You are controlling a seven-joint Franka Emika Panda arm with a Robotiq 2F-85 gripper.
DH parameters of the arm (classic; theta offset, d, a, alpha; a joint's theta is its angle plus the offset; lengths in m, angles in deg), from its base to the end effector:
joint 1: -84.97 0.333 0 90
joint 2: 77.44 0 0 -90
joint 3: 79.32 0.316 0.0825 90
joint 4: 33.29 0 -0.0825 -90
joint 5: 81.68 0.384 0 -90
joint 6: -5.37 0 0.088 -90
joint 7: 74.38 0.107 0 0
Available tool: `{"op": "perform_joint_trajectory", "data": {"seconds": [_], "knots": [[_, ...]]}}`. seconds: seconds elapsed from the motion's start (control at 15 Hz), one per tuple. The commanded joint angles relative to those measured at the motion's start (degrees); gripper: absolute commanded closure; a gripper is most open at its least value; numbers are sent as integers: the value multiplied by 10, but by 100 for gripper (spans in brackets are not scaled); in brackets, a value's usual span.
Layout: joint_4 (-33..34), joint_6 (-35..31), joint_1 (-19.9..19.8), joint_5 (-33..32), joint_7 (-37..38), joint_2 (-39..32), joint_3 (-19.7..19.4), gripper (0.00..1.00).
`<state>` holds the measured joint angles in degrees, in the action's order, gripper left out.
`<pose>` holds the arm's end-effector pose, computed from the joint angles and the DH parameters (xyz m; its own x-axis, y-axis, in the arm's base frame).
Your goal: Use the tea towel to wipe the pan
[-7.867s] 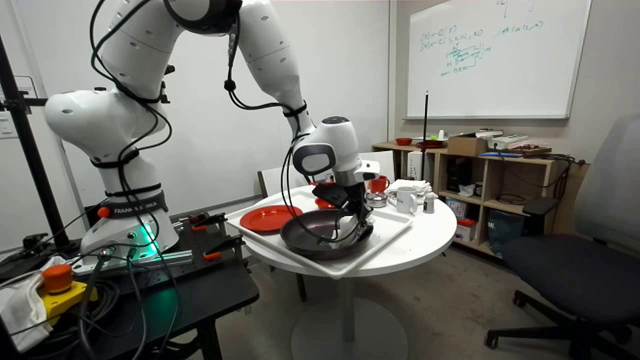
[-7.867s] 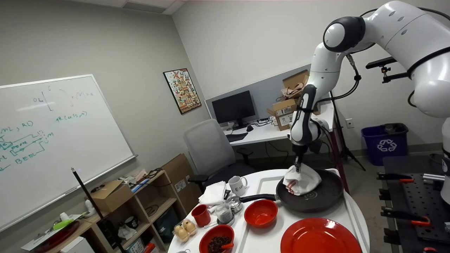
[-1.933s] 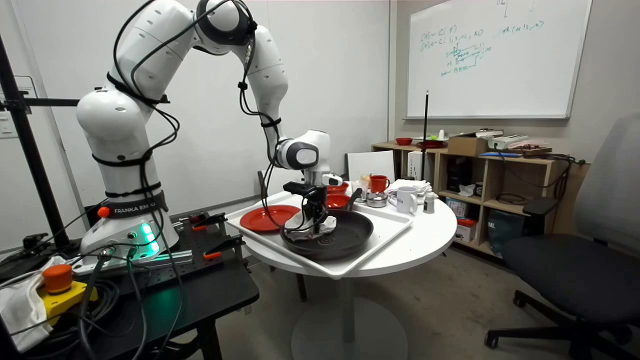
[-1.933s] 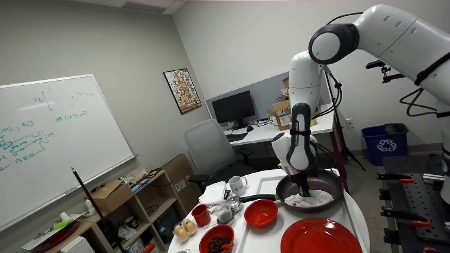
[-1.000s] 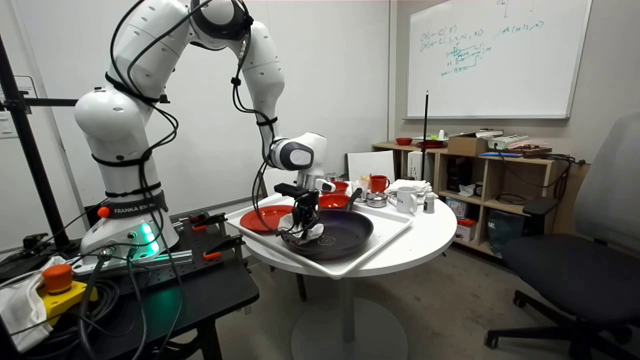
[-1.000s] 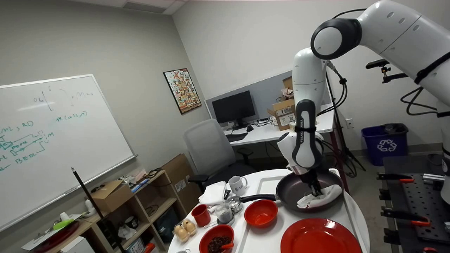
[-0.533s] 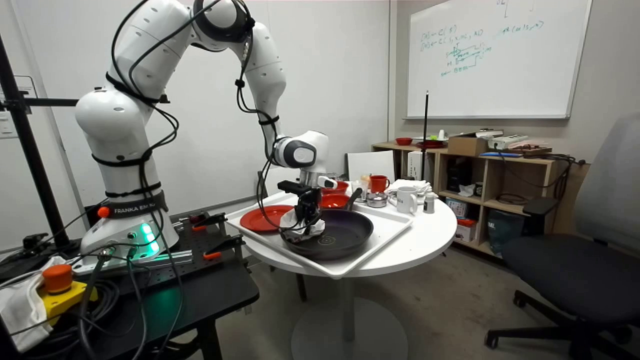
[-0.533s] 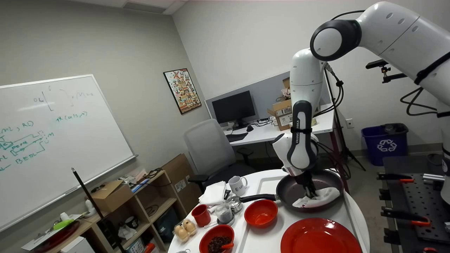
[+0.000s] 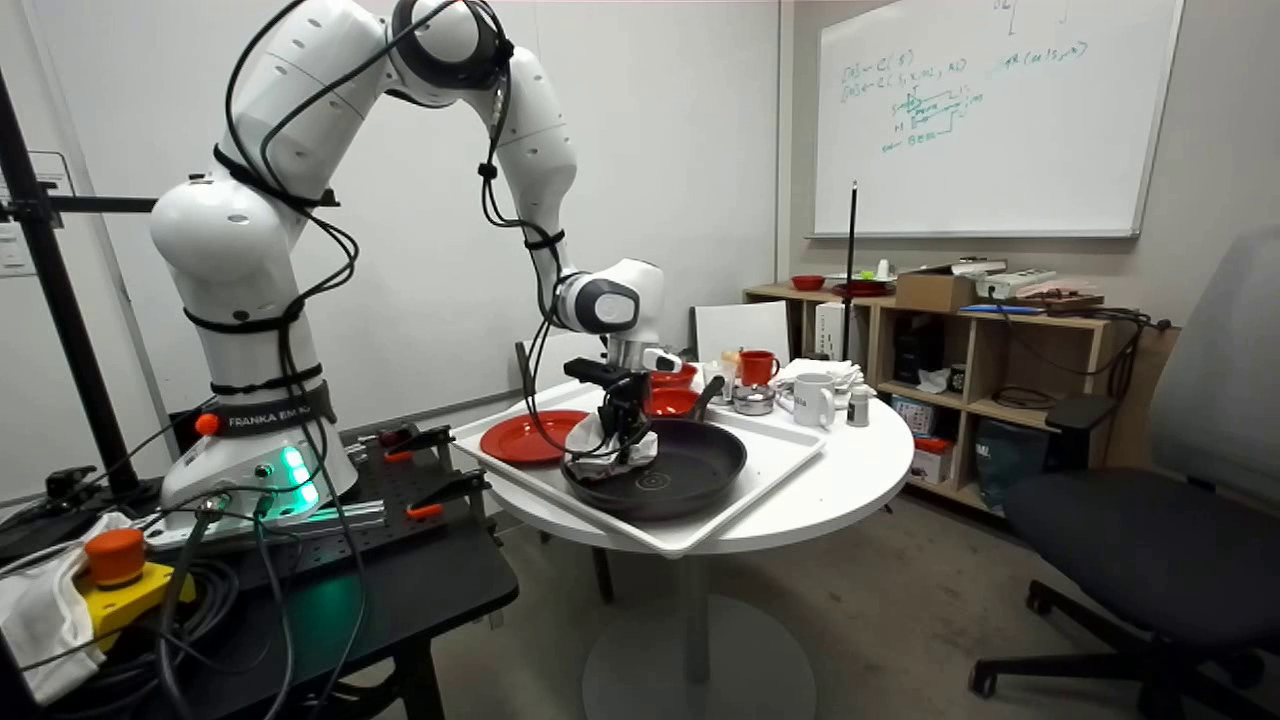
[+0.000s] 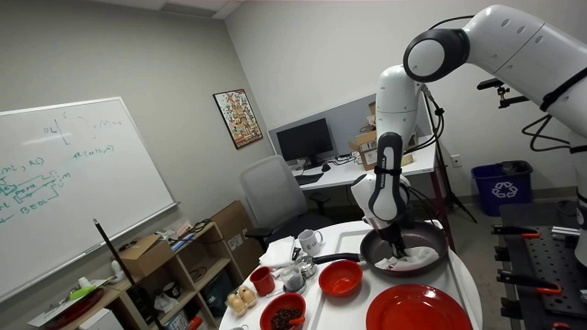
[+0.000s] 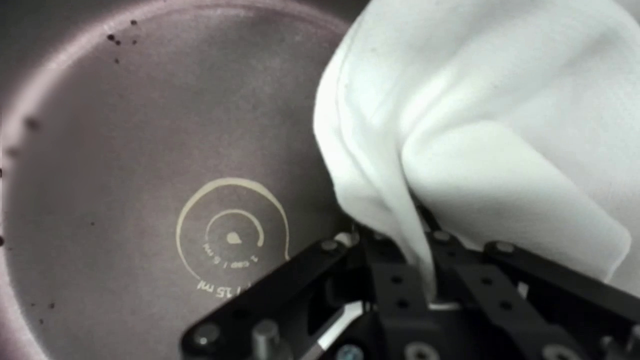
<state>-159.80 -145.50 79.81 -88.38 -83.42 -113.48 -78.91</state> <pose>0.5094 -0.0390 0.0758 0.9624 0.1772 -0.2061 0.1808 -0.9835 -0.0016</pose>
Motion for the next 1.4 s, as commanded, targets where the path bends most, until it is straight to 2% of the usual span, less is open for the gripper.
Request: {"op": "perform_joint_trajectory", "data": {"seconds": [0.0,0.07,0.4,0.87,1.33], "knots": [[2,2,4,4,-3,0,-3,92],[2,2,4,4,-3,0,-3,95],[59,10,-4,28,11,-16,3,95],[131,38,-49,72,-4,-29,3,95],[175,1,-92,70,-9,-55,-19,95]]}}
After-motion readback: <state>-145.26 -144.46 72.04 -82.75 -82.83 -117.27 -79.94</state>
